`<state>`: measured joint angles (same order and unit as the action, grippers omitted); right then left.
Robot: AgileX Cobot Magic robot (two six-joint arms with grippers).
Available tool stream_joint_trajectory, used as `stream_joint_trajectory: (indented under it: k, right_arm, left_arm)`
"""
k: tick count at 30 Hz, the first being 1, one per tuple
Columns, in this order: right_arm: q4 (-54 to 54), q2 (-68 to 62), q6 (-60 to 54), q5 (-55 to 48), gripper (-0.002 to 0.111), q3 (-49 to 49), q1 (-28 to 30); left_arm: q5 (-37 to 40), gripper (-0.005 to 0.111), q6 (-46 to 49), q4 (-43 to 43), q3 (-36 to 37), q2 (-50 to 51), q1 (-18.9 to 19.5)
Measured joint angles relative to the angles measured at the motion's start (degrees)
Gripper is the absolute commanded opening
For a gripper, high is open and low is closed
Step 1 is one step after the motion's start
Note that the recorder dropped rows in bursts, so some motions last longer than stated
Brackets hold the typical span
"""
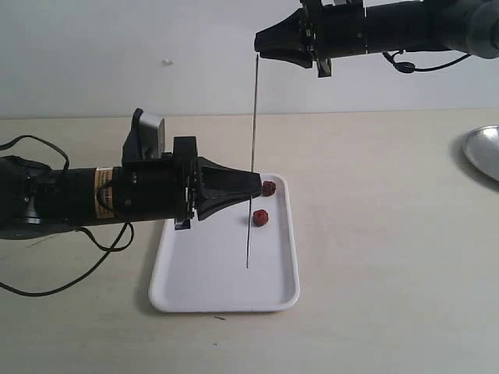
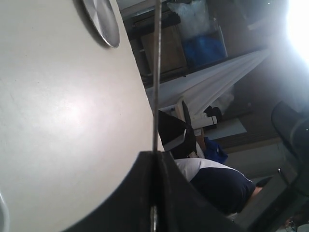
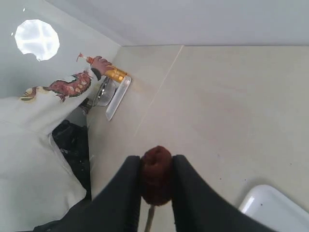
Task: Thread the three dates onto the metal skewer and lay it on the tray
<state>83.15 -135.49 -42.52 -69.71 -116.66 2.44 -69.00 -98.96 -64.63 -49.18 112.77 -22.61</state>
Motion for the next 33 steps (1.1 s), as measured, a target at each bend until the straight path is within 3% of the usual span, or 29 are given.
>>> stream_joint_trajectory:
  k: [9, 33]
  right_arm:
    - [0.6, -0.4, -0.6, 0.0, 0.021, 0.0, -2.2]
    - [0.6, -0.5, -1.9, 0.0, 0.021, 0.0, -1.2]
  left_arm:
    - [0.0, 0.000, 0.0, 0.0, 0.0, 0.0, 0.0]
    - [0.0, 0.000, 0.0, -0.2, 0.0, 0.0, 0.0]
